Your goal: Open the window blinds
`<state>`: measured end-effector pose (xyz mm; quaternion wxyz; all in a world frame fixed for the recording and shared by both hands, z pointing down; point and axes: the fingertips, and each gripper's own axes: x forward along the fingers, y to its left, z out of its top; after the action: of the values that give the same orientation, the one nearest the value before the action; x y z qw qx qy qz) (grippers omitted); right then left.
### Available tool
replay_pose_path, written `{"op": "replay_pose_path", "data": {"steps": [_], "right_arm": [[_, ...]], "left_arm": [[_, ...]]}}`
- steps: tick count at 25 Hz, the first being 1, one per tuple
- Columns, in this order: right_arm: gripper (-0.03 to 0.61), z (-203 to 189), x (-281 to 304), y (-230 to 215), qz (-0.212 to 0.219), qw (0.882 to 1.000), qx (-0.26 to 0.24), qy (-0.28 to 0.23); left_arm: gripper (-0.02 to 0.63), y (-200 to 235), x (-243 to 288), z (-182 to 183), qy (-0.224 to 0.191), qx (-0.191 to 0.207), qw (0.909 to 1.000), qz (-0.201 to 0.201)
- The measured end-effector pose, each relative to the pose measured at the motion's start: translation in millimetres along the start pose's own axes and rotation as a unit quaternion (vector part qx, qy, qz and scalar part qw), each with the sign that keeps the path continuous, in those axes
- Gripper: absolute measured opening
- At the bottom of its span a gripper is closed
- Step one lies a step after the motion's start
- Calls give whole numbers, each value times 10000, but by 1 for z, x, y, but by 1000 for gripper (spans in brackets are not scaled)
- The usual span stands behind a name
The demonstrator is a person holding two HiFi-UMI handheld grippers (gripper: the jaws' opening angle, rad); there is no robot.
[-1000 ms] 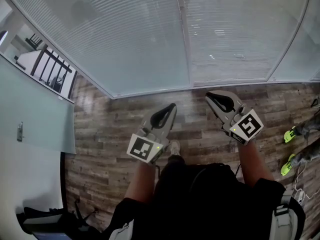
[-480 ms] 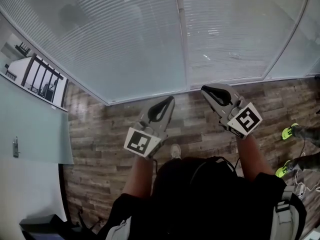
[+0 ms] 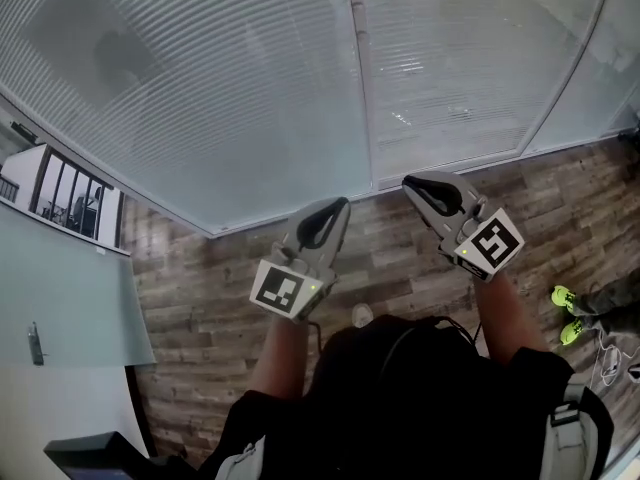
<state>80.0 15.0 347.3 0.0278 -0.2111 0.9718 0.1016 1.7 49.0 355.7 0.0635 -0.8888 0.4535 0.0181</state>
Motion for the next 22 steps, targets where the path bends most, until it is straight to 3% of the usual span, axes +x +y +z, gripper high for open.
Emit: {"op": "replay_pose_path", "data": {"steps": [11,22], "right_arm": [[11,-5,53,-5,-423,9991,-72,62],[11,-7,85,-5,-362,9992,-107,96]], "left_arm": [[5,51,-1,-6,-122,-14,9989,-461],[5,73,-4,-14,-174,-110,9983,-538]]}}
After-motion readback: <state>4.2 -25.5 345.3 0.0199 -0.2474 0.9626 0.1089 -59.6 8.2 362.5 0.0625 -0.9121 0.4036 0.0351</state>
